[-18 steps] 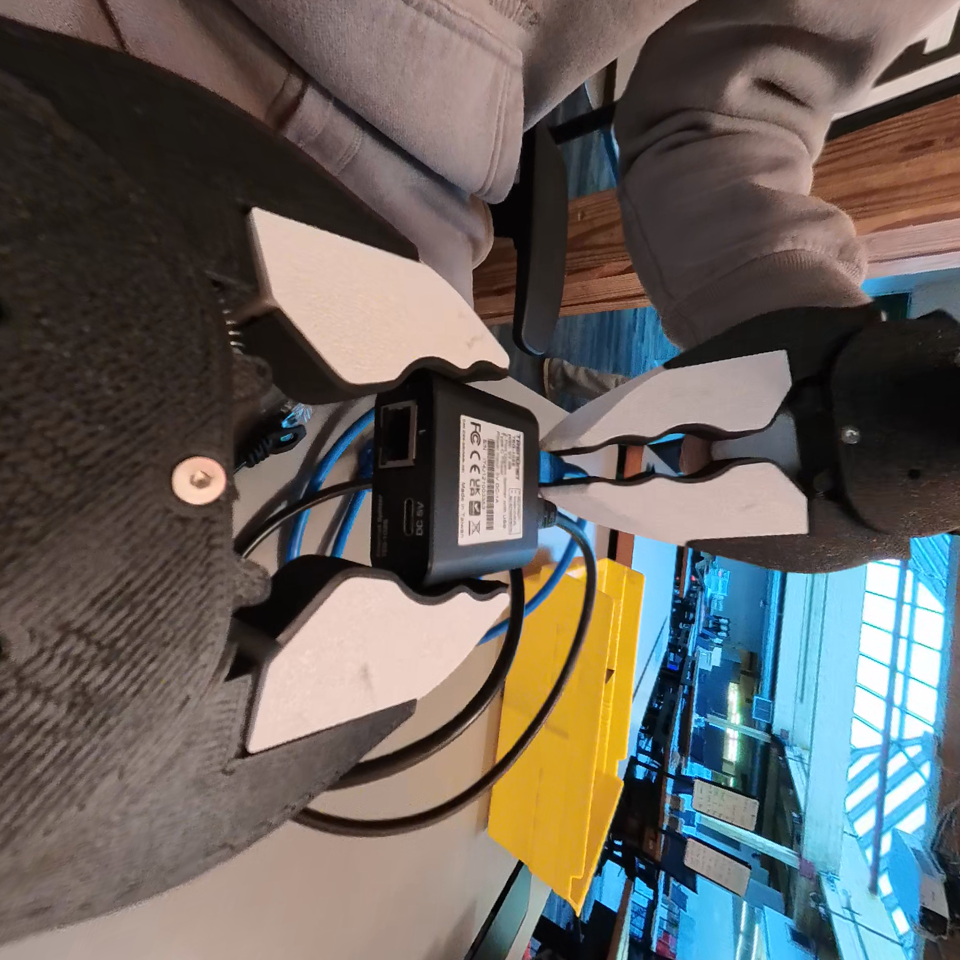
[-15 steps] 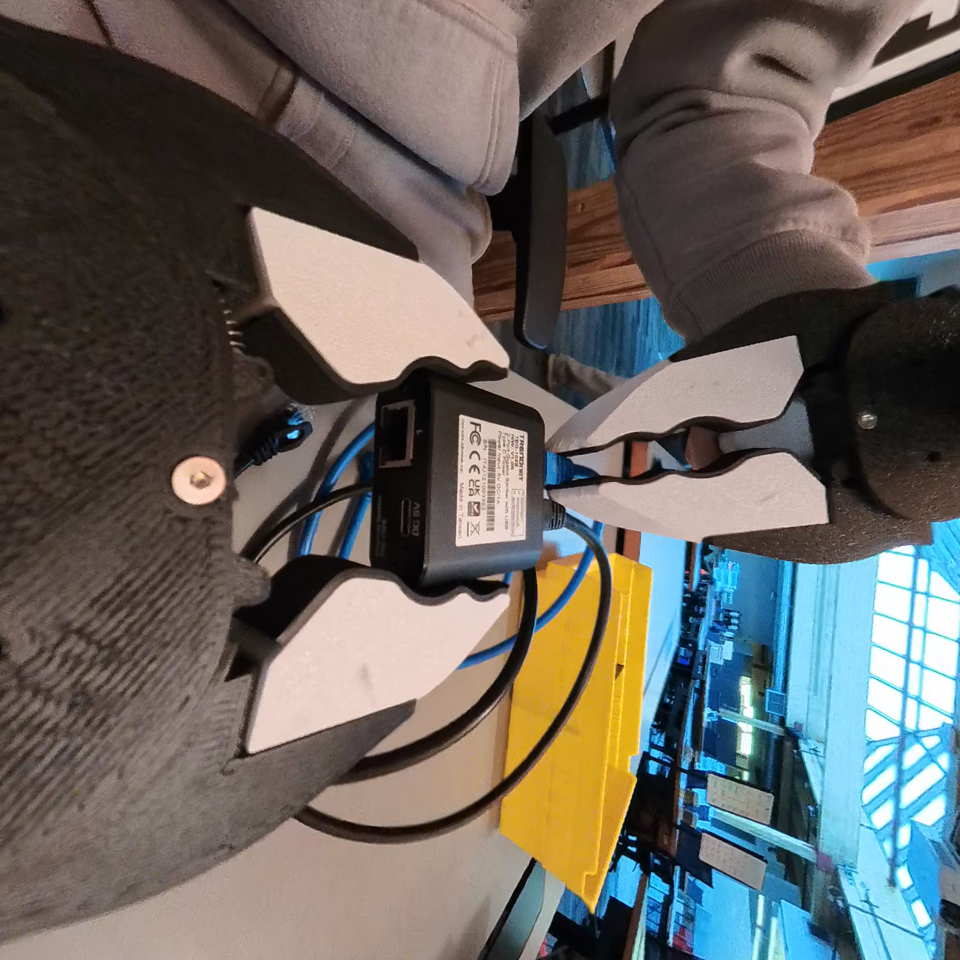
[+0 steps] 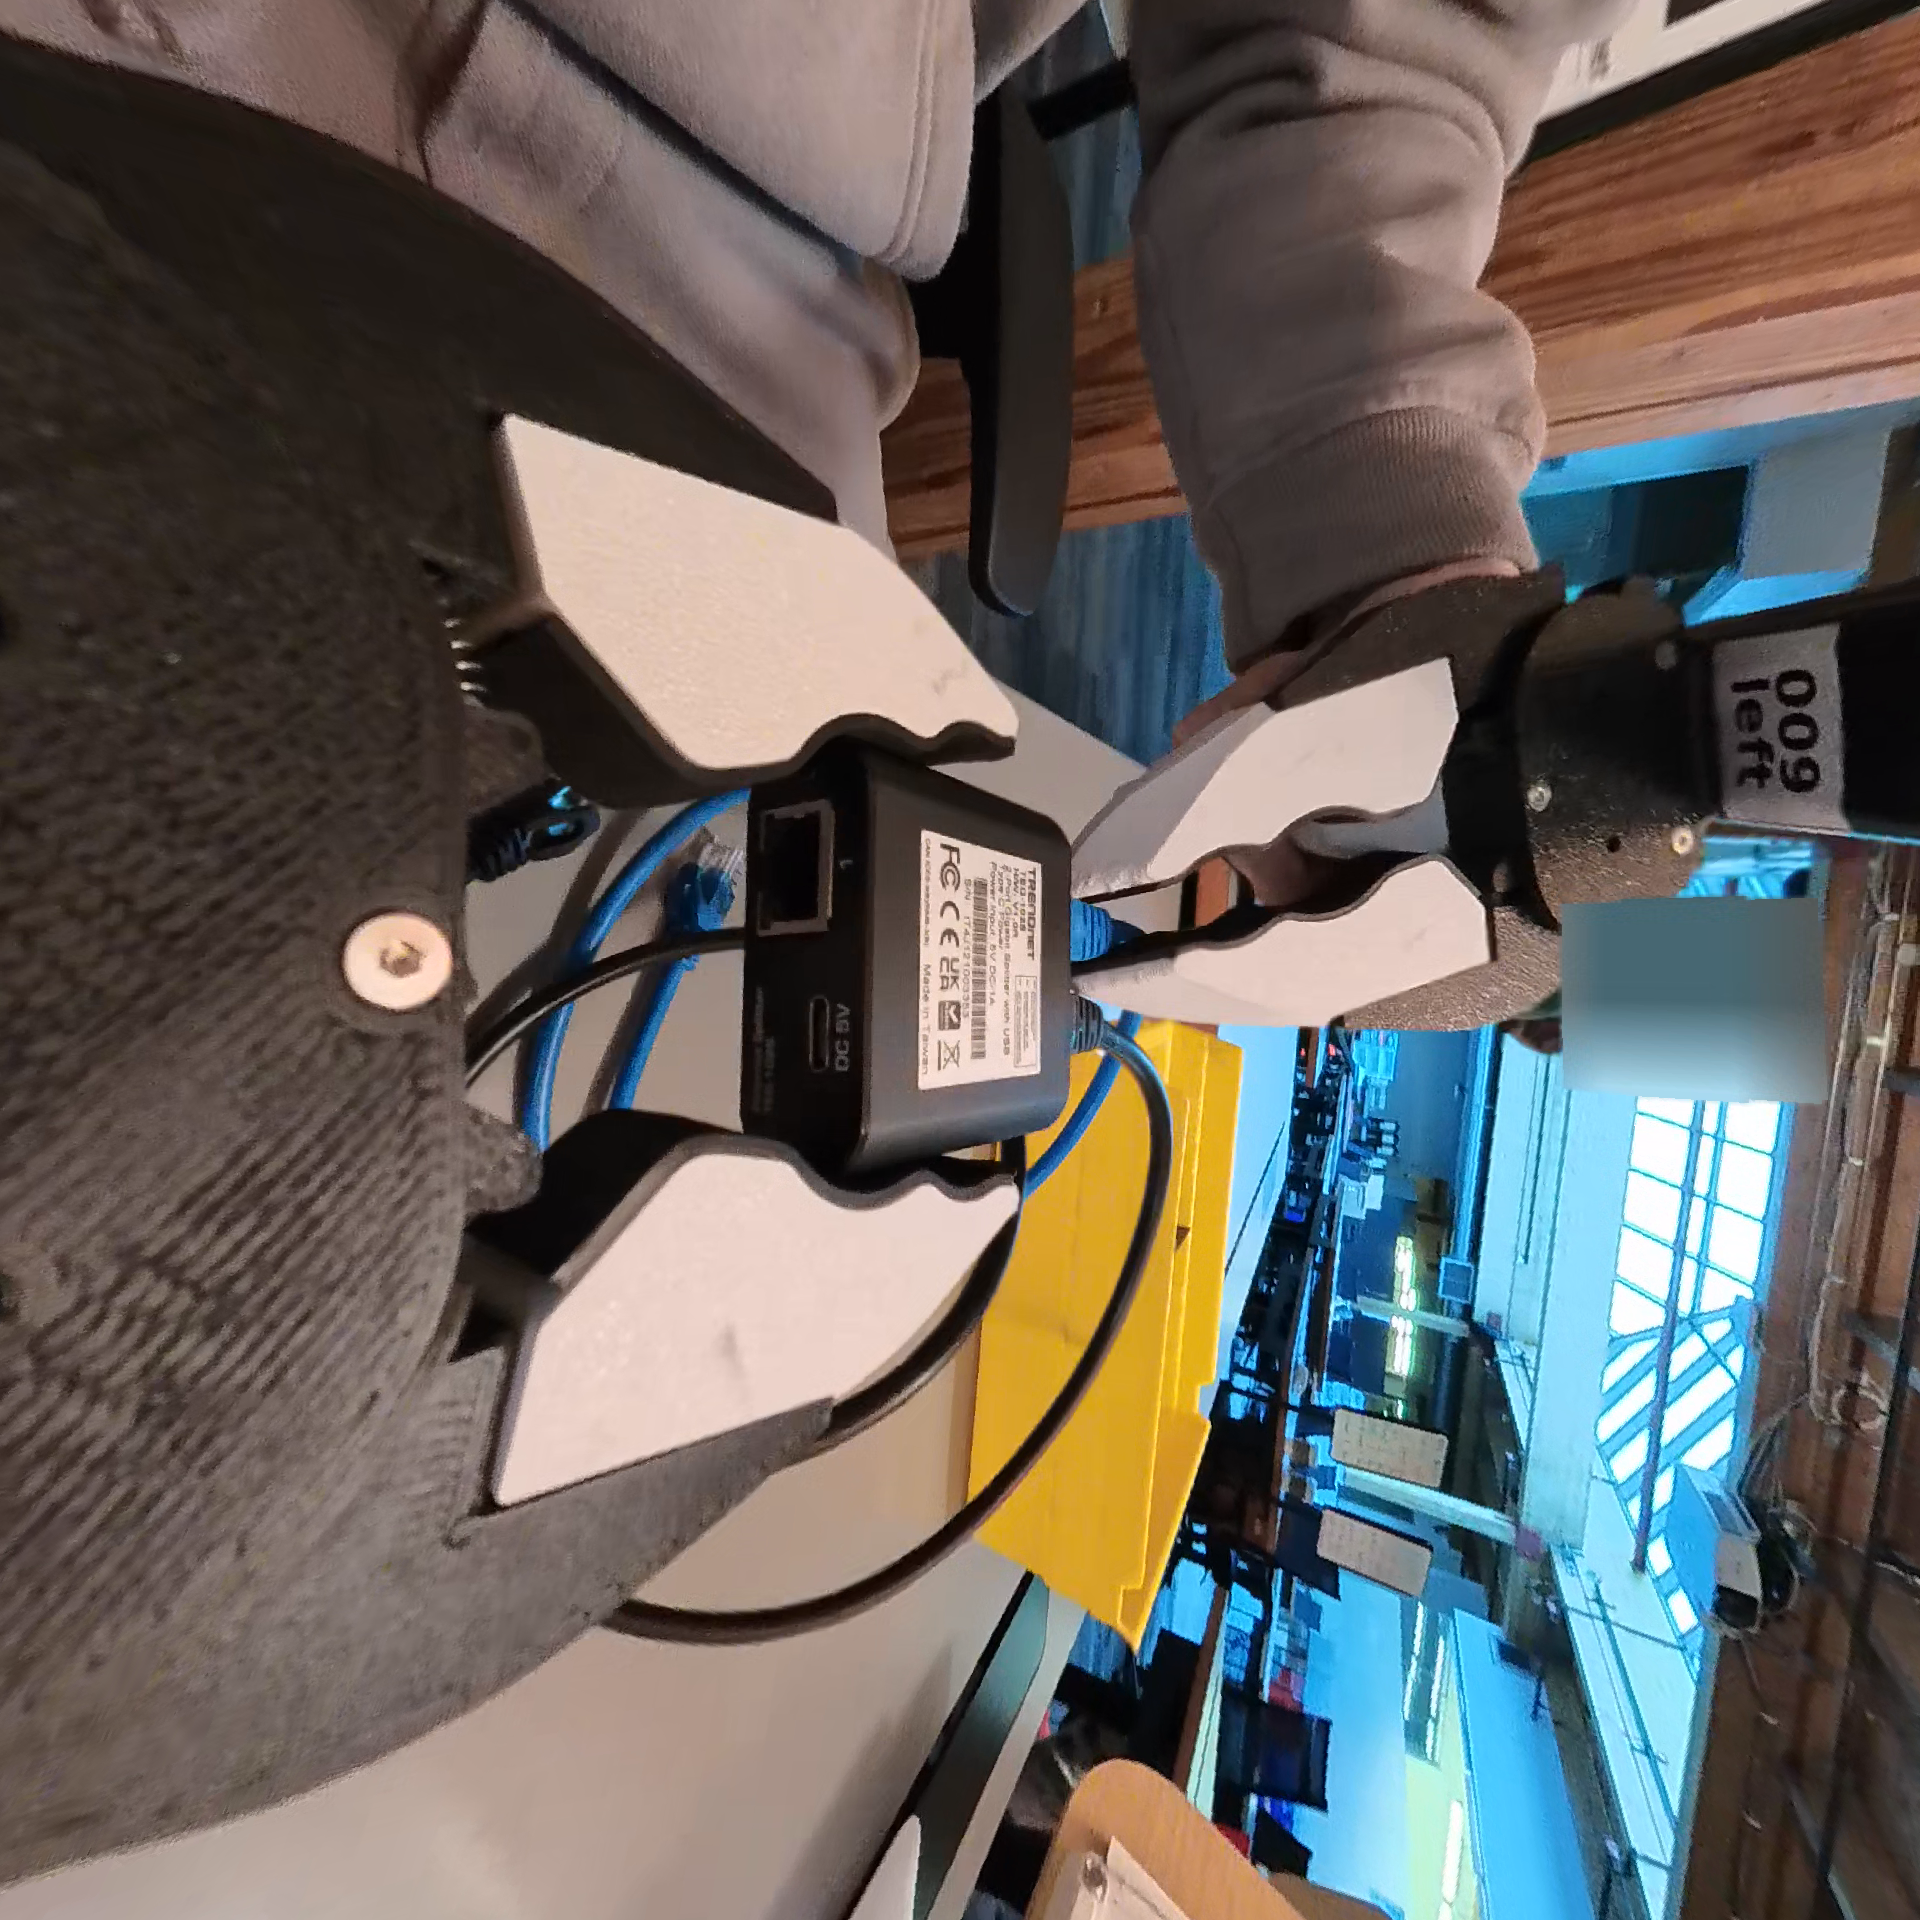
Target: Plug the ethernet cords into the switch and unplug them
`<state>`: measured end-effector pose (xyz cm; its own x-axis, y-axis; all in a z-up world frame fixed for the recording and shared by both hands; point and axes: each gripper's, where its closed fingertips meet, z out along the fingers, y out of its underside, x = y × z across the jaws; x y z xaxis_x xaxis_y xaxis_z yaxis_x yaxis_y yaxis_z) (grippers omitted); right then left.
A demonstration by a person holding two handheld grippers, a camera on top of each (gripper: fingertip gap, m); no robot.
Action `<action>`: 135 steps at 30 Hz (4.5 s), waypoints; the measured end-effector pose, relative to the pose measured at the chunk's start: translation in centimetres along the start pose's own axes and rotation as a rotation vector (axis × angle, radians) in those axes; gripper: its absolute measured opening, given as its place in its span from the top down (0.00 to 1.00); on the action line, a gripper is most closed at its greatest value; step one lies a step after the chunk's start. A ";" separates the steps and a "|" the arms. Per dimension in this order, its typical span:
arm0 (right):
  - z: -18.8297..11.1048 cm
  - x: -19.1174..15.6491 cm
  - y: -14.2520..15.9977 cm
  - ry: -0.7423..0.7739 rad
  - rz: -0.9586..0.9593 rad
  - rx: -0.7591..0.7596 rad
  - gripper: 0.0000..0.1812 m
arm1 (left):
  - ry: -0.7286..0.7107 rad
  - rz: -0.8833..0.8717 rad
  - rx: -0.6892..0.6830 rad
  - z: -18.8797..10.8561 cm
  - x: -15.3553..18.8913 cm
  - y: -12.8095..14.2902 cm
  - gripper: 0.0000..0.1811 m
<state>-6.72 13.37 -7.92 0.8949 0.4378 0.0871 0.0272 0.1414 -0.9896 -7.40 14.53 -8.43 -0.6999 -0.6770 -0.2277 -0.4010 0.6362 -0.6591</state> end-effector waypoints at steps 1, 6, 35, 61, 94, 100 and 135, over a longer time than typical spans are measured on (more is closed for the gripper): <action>0.0 0.2 0.0 0.016 -0.009 0.003 0.59 | -0.019 -0.025 0.021 -0.1 -0.2 0.0 0.94; 0.0 1.9 -0.2 0.152 -0.043 0.018 0.59 | -0.237 -0.297 0.153 -3.2 -3.4 0.5 0.82; 3.4 -1.6 0.8 0.013 -0.291 -0.161 0.53 | 0.649 -1.063 0.323 -0.8 2.4 1.3 0.87; 2.7 -0.6 1.3 0.057 -0.342 -0.185 0.64 | 0.741 -0.891 0.058 -1.1 1.3 1.1 0.87; 5.2 3.6 1.4 0.549 -0.306 -0.289 0.64 | 0.305 -0.999 0.588 -0.4 -2.8 1.1 0.86; 4.4 1.0 1.8 0.249 -0.532 -0.463 0.56 | 0.184 -0.929 0.321 -0.9 -3.1 4.1 0.87; 1.5 -0.5 0.2 0.028 -0.279 -0.176 0.65 | 1.272 -0.470 -0.311 -0.2 1.9 0.4 0.87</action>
<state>-7.81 14.49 -7.96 0.8537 0.3790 0.3572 0.3475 0.0963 -0.9327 -9.03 13.64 -8.99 -0.4481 -0.1577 0.8800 -0.7421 0.6144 -0.2678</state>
